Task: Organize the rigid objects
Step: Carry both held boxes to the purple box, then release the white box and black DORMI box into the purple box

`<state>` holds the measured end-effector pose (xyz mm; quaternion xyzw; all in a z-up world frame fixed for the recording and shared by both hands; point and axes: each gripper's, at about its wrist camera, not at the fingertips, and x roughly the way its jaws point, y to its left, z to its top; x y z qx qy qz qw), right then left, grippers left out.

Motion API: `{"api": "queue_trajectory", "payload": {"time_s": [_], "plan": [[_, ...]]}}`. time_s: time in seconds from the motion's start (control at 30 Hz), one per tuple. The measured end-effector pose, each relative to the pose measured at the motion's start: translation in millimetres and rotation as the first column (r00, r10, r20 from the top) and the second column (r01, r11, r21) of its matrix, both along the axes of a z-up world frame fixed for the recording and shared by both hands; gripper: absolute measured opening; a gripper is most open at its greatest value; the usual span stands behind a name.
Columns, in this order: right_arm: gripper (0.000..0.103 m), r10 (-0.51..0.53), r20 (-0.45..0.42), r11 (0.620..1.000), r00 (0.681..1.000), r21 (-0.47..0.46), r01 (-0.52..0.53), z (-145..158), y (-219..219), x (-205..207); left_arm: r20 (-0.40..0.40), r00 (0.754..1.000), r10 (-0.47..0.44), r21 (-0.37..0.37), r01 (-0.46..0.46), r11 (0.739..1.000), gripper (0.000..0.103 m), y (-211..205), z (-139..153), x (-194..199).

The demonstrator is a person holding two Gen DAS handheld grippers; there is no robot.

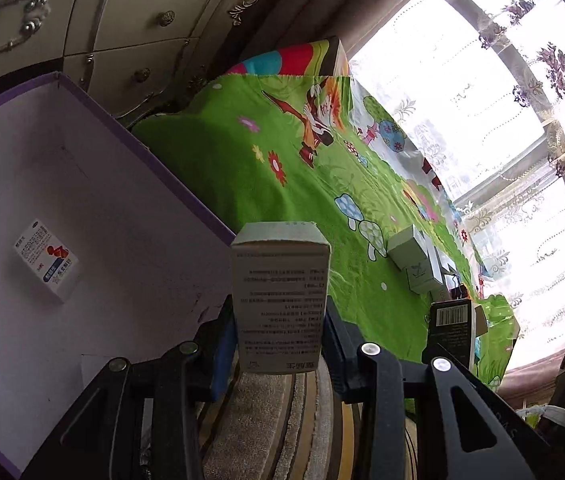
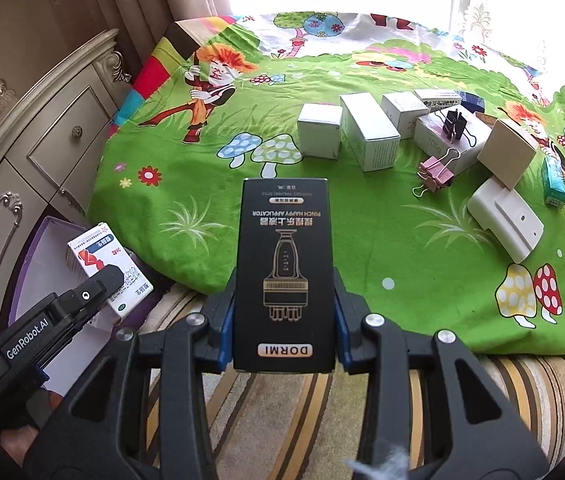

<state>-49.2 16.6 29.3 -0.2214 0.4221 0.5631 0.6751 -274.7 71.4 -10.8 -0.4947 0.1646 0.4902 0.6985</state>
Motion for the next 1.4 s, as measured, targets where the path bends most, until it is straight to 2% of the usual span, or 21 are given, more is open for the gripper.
{"api": "queue_trajectory", "payload": {"time_s": [0.17, 0.4, 0.67, 0.87, 0.93, 1.0, 1.13, 1.2, 1.3, 1.4], "plan": [[0.043, 0.098, -0.019, 0.995, 0.995, 0.014, -0.098, 6, 0, -34, 0.021, 0.986, 0.165, -0.027, -0.164, 0.986, 0.04, -14, -3, -45], [0.043, 0.276, -0.047, 0.961, 0.96, 0.032, -0.274, 8, 6, -86, 0.024, 0.957, 0.29, -0.014, -0.289, 0.957, 0.04, -31, -2, -85], [0.044, 0.485, 0.011, 0.874, 0.874, 0.015, -0.485, 4, 15, -153, 0.045, 0.926, 0.374, -0.105, -0.368, 0.924, 0.04, -36, -19, -107], [0.045, 0.612, 0.034, 0.791, 0.79, -0.045, -0.61, -9, 19, -187, 0.029, 0.902, 0.431, -0.175, -0.42, 0.89, 0.045, -37, -29, -117], [0.055, 0.633, 0.023, 0.773, 0.774, -0.065, -0.631, -15, 20, -190, 0.025, 0.892, 0.451, -0.2, -0.437, 0.877, 0.056, -37, -33, -121], [0.072, 0.635, 0.022, 0.771, 0.772, -0.066, -0.633, -17, 19, -190, 0.026, 0.882, 0.47, -0.216, -0.454, 0.864, 0.061, -38, -36, -124], [0.076, 0.624, -0.003, 0.78, 0.781, -0.042, -0.624, -13, 18, -182, 0.018, 0.886, 0.464, -0.215, -0.45, 0.867, 0.063, -38, -35, -121], [0.077, 0.635, 0.006, 0.772, 0.773, -0.04, -0.634, -9, 20, -177, 0.01, 0.886, 0.463, -0.214, -0.45, 0.867, 0.065, -38, -33, -120], [0.078, 0.65, 0.08, 0.759, 0.756, -0.031, -0.65, 3, 23, -166, -0.007, 0.883, 0.469, -0.214, -0.459, 0.862, 0.068, -35, -32, -119], [0.085, 0.63, 0.154, 0.77, 0.762, 0.008, -0.638, 15, 21, -141, -0.033, 0.882, 0.469, -0.21, -0.465, 0.86, 0.068, -30, -31, -116]]}}
